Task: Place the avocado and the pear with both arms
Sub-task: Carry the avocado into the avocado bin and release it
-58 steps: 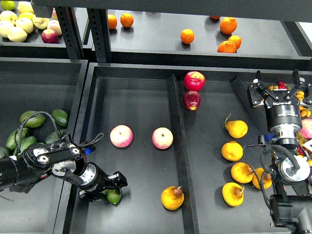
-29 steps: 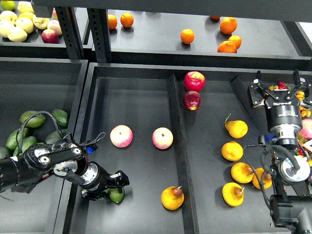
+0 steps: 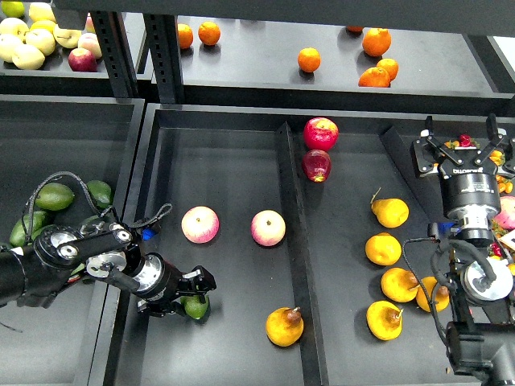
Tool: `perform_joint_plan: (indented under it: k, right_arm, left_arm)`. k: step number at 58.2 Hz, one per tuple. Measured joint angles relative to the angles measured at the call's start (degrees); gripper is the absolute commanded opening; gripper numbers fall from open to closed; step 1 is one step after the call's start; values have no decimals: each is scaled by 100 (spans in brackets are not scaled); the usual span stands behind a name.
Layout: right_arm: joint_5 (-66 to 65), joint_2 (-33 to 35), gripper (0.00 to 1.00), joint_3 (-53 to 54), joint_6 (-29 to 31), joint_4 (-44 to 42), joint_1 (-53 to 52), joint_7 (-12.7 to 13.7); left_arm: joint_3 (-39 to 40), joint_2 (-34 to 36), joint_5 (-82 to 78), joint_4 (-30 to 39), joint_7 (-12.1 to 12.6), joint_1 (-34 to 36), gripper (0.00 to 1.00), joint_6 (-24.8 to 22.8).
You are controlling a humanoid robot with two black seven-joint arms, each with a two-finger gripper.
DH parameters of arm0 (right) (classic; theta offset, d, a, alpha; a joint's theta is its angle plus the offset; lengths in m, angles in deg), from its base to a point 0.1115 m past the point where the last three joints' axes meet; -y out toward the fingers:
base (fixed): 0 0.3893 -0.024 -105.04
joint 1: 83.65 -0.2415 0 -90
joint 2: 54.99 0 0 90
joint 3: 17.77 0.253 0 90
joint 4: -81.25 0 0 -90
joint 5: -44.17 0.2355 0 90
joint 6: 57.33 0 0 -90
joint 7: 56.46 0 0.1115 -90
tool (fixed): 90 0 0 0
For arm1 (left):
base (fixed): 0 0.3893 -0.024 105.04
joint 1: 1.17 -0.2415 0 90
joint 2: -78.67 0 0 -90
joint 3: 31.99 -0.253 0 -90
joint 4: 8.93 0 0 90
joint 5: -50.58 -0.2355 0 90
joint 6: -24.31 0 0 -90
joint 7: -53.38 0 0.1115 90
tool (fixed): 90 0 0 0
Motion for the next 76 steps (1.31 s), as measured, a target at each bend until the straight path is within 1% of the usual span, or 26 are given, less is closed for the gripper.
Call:
perform_joint_plan:
  k: [8,14,26,39,48,61,76]
  right_arm:
    - [-1,0,99,2,18,-2,1,1]
    - [-4,0,99,2,22,-3,1,2]
    - [-2,0,99,7,23,-3,1,2]
    - [0,0,99,5,23,-3,1,2]
    - [1,0,99,-1,23,-3,1,5]
    - [1,0,99,1,22,5,1,11]
    - [1,0,99,9,22,9,29,11]
  left_arm:
    - [39,213,19,135,0,133,37,0]
    - [91,519,50,249,0,254,38,-1]
    - [160,1264,120,348,0,322,38,0]
    - [400,2192,125,457,0,296,38,1]
    - [461,2657,125,481,0,207,39,1]
    - [544,2848,106,377,0,-150,40,0]
    - [646,2797,67,181,0,-474,43,0]
